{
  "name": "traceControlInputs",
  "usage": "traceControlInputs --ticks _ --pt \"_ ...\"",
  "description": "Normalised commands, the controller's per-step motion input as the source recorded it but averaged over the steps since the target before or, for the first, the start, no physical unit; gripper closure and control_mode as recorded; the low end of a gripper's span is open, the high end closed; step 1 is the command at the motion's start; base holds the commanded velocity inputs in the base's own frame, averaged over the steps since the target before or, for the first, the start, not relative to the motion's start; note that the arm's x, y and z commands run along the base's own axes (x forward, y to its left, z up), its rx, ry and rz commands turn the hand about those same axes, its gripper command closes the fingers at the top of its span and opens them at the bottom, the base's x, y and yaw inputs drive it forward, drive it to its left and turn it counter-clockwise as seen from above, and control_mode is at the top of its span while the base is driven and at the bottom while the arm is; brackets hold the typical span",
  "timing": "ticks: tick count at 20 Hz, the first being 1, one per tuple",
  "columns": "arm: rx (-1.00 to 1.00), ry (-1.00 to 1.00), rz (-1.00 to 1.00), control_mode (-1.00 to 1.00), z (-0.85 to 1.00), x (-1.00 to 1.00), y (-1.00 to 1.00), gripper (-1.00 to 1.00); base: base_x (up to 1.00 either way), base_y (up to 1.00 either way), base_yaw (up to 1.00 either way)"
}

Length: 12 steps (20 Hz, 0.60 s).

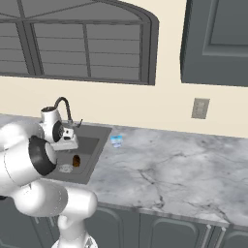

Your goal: Turn on the sink faucet. Then move the sweet potato from the counter to the sink. Turn off the sink. Move the vegetable from the sink to the pot next to the stove. Finally move the pot to the rear left burner.

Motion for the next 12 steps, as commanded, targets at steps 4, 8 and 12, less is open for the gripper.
traceControlInputs --ticks 4,8,12 --pt "0.00 0.08 -0.10 -1.00 -0.32 0.26 0.00 -1.00 0.00 0.00 0.00" --pt "0.00 0.07 -0.10 -1.00 -0.33 0.26 0.00 -1.00 0.00 0.00 0.00" --pt "0.00 0.05 -0.10 -1.00 -0.36 0.24 0.02 -1.00 0.00 0.00 0.00"
